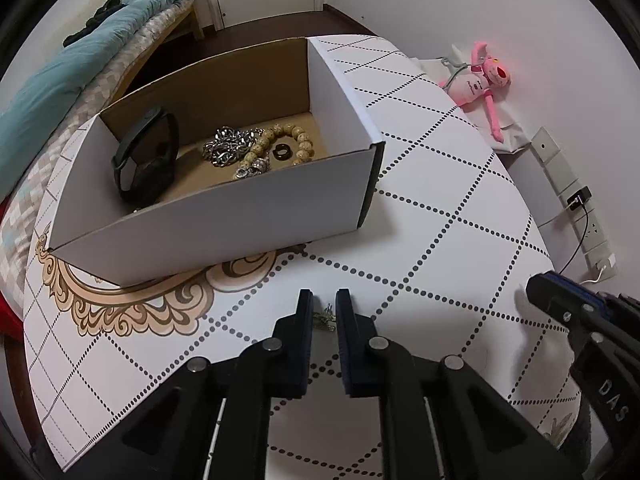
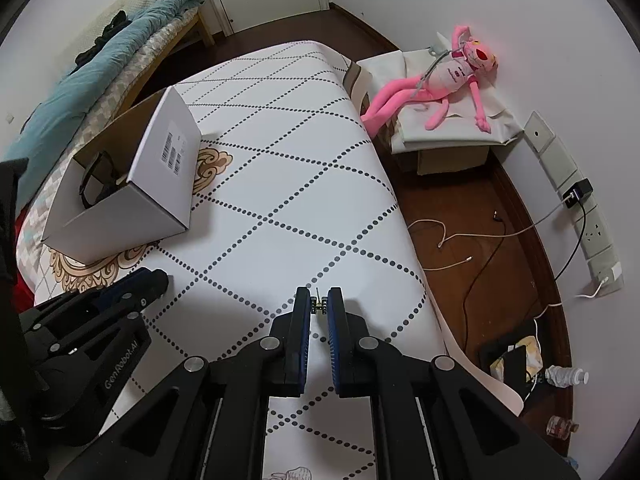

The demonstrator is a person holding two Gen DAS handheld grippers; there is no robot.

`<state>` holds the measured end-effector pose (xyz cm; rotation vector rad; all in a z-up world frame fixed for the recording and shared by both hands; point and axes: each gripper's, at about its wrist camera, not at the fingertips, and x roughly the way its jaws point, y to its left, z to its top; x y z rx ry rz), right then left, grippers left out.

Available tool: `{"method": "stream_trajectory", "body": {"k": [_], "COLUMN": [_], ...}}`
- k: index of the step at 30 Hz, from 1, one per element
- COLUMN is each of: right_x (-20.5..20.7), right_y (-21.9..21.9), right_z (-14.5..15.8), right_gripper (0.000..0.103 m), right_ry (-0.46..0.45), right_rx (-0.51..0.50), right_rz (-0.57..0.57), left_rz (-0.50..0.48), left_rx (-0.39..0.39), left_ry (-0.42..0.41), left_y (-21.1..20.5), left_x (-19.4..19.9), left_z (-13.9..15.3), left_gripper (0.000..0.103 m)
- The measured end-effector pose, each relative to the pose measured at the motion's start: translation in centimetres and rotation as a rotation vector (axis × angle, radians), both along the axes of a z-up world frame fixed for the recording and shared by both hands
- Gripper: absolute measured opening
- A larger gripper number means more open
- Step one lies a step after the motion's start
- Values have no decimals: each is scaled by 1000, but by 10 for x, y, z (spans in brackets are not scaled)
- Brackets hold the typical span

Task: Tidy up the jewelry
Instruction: 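Carry both gold earrings into the white box and open both grippers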

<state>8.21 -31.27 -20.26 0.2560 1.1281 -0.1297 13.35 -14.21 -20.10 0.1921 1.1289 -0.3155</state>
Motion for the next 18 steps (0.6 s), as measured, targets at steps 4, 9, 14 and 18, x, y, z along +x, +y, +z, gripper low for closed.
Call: {"method": "stream_trajectory", "body": {"k": [4,9,14,18], "right_x": [-1,2,29,68], "right_y": [3,13,36,59], "right_z": [12,46,85,98], "right_gripper": [9,9,9,9], "right_ry": [-21,-76,-147,-158], "right_rx": [9,48,106,144], "right_rz": [8,43,113,173], "left_rz": [-8,1,52,83], "left_rx": [-36,-130,-196,-182], "left_ry": [2,-8,-28,-32], "left_y": [8,38,72,87], "left_x": [-8,-10,18,52], "left_z": [16,64,111,121], "left_gripper": [9,9,9,9]}}
